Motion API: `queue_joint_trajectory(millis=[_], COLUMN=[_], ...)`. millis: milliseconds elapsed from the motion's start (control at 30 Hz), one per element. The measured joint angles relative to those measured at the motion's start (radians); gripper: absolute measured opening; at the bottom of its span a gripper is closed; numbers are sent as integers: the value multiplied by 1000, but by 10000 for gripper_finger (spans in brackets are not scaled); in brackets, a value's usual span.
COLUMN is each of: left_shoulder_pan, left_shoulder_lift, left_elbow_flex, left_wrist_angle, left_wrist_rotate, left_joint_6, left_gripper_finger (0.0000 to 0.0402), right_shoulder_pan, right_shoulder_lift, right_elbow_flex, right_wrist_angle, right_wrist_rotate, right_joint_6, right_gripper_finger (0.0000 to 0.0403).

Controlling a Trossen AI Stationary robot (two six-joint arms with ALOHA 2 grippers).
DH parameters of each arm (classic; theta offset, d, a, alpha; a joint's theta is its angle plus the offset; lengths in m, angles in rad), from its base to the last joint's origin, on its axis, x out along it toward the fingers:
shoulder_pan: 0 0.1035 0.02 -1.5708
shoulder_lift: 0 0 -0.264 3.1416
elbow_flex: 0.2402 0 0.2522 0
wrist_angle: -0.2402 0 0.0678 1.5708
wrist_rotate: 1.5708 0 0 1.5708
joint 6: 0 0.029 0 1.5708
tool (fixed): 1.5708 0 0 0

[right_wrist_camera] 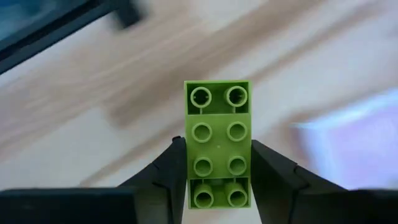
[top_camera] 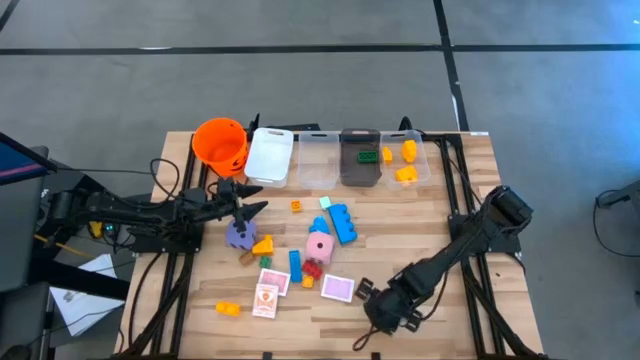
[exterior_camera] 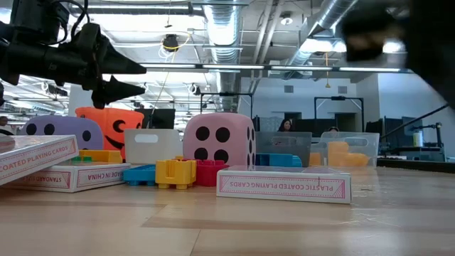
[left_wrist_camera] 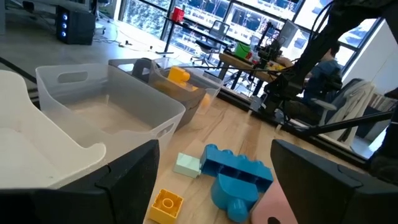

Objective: Pick & Place Toys
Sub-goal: Put the small light green game piece into the black bin

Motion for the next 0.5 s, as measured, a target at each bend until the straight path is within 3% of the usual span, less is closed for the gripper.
queue_joint_trajectory(millis=[200,367,500], left_shoulder_pan=[0,0,0], left_shoulder_lift=[0,0,0], left_elbow_flex=[0,0,0], left_wrist_angle=[1,12,43], left_wrist_rotate=[0,-1,-1], left_joint_6=[-41,-40,-39], left_gripper_finger=[301,301,301], right_shoulder_pan=[-94,-241,-394], right_shoulder_lift=[-131,-243,-300], right_elbow_flex=[13,14,15], right_wrist_angle=[34,100,180], right_wrist_rotate=[314,595,712], right_joint_6=[46,162,247], right_gripper_finger=[132,132,132])
